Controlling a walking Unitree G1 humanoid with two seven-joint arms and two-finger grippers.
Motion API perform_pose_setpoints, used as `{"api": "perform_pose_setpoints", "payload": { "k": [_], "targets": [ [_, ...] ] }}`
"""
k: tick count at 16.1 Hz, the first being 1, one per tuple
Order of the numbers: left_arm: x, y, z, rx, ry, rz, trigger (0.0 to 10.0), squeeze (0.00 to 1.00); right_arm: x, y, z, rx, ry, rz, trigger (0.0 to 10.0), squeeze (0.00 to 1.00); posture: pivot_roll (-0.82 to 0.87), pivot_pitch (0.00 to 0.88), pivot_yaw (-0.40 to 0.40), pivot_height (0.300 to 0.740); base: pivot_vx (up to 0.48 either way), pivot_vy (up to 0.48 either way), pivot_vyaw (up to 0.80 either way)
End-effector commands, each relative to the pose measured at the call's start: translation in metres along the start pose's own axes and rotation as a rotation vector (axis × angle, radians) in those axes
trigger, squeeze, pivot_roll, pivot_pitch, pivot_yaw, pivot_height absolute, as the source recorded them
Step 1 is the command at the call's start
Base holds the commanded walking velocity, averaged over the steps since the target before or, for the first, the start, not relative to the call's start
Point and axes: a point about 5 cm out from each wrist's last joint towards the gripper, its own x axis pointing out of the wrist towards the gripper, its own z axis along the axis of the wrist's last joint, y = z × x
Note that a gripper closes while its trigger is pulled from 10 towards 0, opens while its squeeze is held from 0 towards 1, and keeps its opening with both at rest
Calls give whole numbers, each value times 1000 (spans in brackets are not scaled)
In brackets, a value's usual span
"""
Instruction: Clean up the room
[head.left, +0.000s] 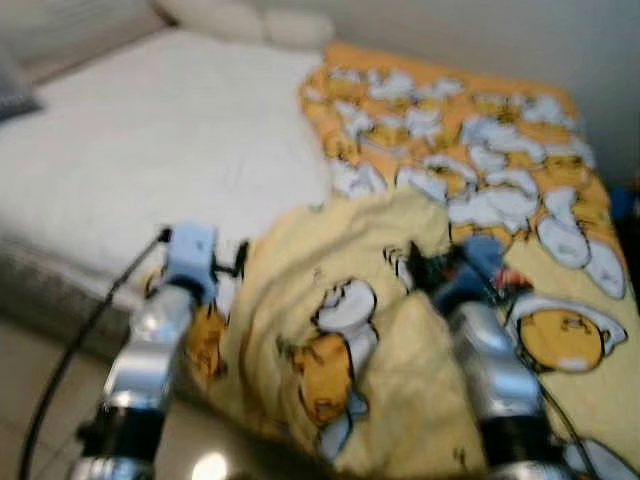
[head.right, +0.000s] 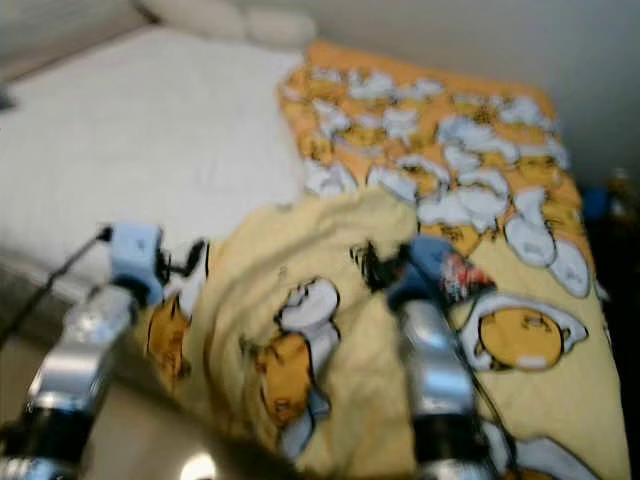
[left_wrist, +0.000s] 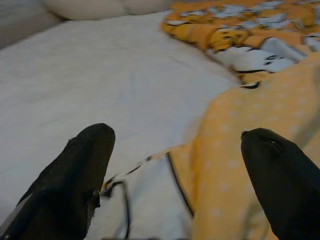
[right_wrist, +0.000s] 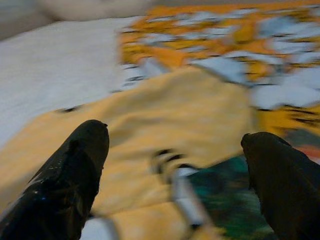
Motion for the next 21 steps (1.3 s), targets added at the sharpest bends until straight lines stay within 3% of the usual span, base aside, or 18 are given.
{"api": "perform_pose_setpoints", "payload": {
  "k": [1, 7, 10, 17, 20, 21],
  "targets": [
    [1, -6, 2, -6, -7, -15, 10000, 1000, 0, -7, 3, -5, -5, -19, 10000, 1000, -19, 0, -29, 740, 0, -409, 800],
    [0, -7, 1, 0, -6, -20, 10000, 1000, -3, 3, -1, 4, 18, 71, 10000, 1000, -19, 0, -31, 740, 0, -407, 250],
    [0, -11, 1, -15, -10, -38, 10000, 1000, -3, 5, -3, 4, 35, 105, 10000, 1000, -20, 0, -28, 740, 0, 0, 783],
    [-3, -24, -2, 51, 8, -144, 10000, 988, -6, 8, -5, 26, 66, 148, 10000, 1000, -20, 0, -35, 740, 0, 0, 0],
    [-3, -23, -3, 51, 15, -145, 10000, 886, -6, 4, -7, 27, 81, 126, 10000, 1000, -19, 0, -36, 740, 0, 0, 0],
    [-4, -24, -3, 44, 20, -142, 10000, 800, -7, 3, -8, 21, 84, 119, 10000, 1000, -19, 0, -36, 740, 0, 0, 0]
  ]
}}
